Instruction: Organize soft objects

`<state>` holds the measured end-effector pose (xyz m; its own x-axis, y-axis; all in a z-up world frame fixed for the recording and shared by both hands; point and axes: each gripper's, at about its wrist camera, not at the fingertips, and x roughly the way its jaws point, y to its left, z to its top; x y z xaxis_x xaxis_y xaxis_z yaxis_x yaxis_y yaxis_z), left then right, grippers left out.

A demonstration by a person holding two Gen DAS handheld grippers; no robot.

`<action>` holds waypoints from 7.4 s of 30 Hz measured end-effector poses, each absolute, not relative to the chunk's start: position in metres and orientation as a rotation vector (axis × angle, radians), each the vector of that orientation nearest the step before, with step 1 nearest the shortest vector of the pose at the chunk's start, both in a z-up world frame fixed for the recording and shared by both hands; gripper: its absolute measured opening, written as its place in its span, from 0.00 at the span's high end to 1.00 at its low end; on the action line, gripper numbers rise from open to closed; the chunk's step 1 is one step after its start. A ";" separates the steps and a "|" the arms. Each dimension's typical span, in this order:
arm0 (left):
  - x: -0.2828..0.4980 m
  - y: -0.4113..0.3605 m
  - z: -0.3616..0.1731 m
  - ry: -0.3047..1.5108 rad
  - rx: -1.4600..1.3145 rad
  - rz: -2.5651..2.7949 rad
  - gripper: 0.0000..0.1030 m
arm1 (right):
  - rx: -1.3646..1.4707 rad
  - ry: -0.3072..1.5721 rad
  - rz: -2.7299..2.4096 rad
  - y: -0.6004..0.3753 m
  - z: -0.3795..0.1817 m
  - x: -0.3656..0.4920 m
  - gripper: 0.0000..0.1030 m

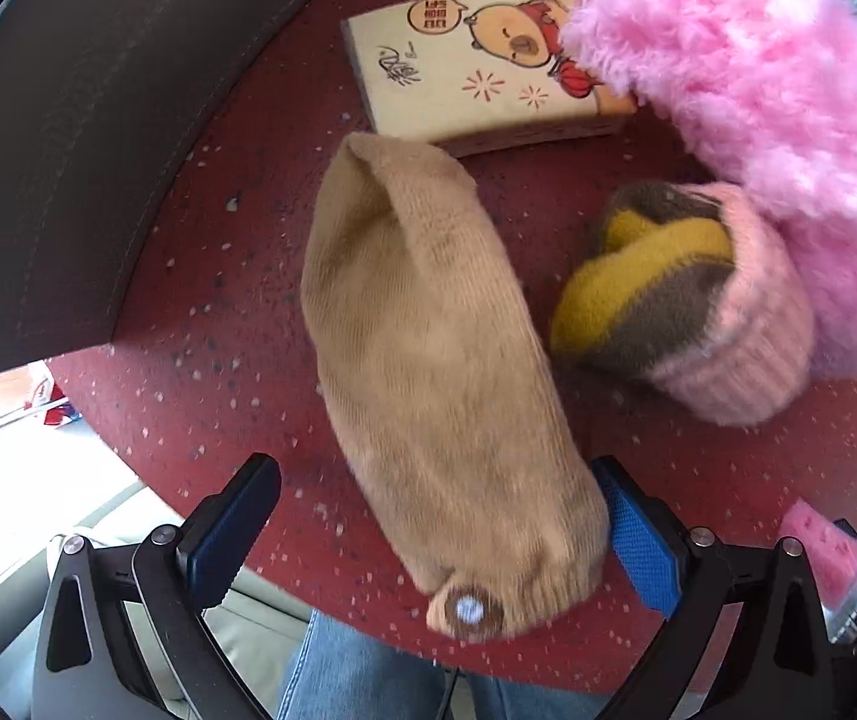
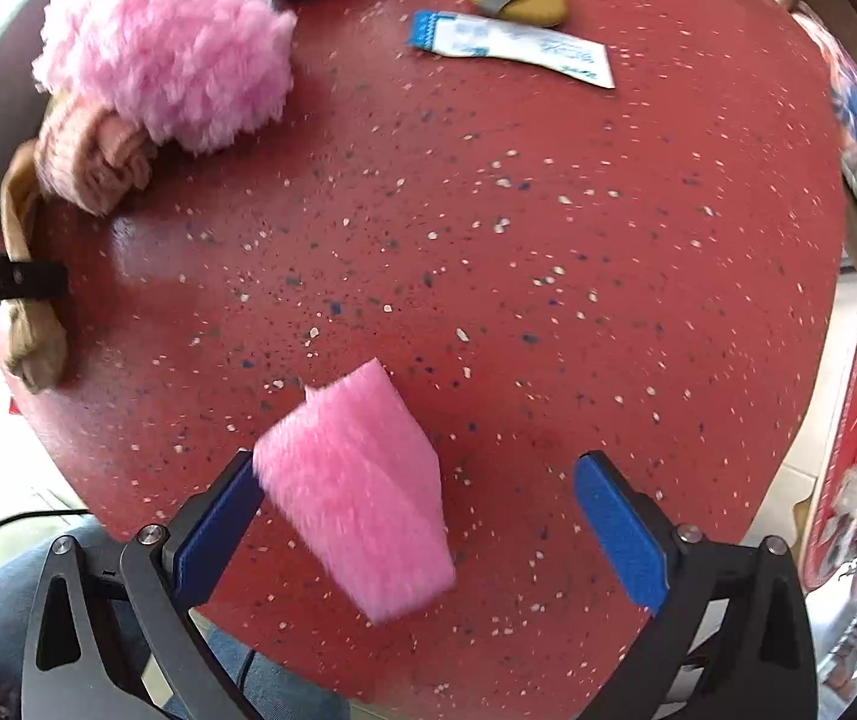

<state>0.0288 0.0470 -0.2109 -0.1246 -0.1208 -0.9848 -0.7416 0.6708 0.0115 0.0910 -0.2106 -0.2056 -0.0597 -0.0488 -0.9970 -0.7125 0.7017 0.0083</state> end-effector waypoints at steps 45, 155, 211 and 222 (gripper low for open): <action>0.037 0.010 -0.059 1.429 -0.308 0.323 0.90 | -0.438 1.580 0.635 -0.165 -0.140 0.143 0.77; -0.049 0.260 -0.066 1.189 -0.590 0.443 0.90 | -0.588 1.423 0.873 0.187 -0.063 0.093 0.77; -0.039 0.261 -0.102 1.268 -0.573 0.408 0.01 | -0.613 1.423 0.831 0.215 -0.094 0.098 0.24; -0.041 0.249 -0.122 1.254 -0.645 0.406 0.01 | -0.450 1.313 0.810 0.171 -0.076 0.100 0.00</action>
